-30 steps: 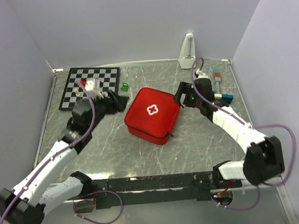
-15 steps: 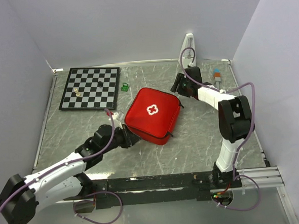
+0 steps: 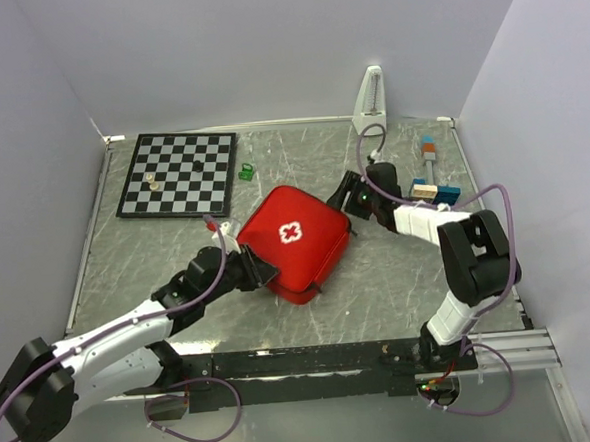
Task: Organize the medicine kit
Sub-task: Adjust the medicine box at the center of the board.
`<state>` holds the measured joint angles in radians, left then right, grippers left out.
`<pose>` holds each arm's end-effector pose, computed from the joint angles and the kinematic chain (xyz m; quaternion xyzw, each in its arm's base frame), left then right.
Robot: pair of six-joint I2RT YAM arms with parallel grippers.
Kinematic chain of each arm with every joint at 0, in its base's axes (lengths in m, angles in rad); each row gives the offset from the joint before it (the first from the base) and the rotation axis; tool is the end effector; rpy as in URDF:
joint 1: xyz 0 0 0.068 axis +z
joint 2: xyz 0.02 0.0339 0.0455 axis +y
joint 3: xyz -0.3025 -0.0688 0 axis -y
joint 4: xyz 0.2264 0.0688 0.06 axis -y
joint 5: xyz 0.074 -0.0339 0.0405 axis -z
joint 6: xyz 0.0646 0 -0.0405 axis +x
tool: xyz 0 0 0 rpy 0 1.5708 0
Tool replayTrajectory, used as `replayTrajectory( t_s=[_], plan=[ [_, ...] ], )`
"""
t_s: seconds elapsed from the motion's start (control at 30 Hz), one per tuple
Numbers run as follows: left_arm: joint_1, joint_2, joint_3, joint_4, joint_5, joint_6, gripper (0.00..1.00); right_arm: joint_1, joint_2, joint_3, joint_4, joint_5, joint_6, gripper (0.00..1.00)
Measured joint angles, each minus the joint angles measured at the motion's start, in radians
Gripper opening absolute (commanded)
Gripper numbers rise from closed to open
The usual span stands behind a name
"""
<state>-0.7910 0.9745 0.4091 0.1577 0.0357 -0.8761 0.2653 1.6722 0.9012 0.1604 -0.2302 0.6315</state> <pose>0.1394 -0.1443 0.2382 -0.0257 0.8351 -0.4166 0.3582 0.3503 0.1104 0.2212 0.1083 0.8760 0.2907 0.3693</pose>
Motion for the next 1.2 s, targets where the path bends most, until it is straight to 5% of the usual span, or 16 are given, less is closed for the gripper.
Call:
replayTrajectory(
  t_s=[0.23,0.43,0.7,1.2],
  plan=[
    [-0.005,-0.190,-0.098,0.000,-0.014,-0.009,0.53,0.146,-0.138,-0.120,-0.014,0.014,0.017,0.74],
    [-0.008,-0.360,-0.147,-0.065,-0.060,-0.011,0.54,0.196,-0.261,-0.186,-0.054,0.004,0.028,0.79],
    [-0.009,-0.693,-0.057,-0.437,-0.270,-0.118,0.57,0.212,-0.322,-0.216,-0.112,0.014,0.006,0.89],
    [-0.019,-0.546,-0.022,-0.824,-0.314,-0.501,0.77,0.212,-0.336,-0.213,-0.151,0.031,-0.044,0.97]
  ],
)
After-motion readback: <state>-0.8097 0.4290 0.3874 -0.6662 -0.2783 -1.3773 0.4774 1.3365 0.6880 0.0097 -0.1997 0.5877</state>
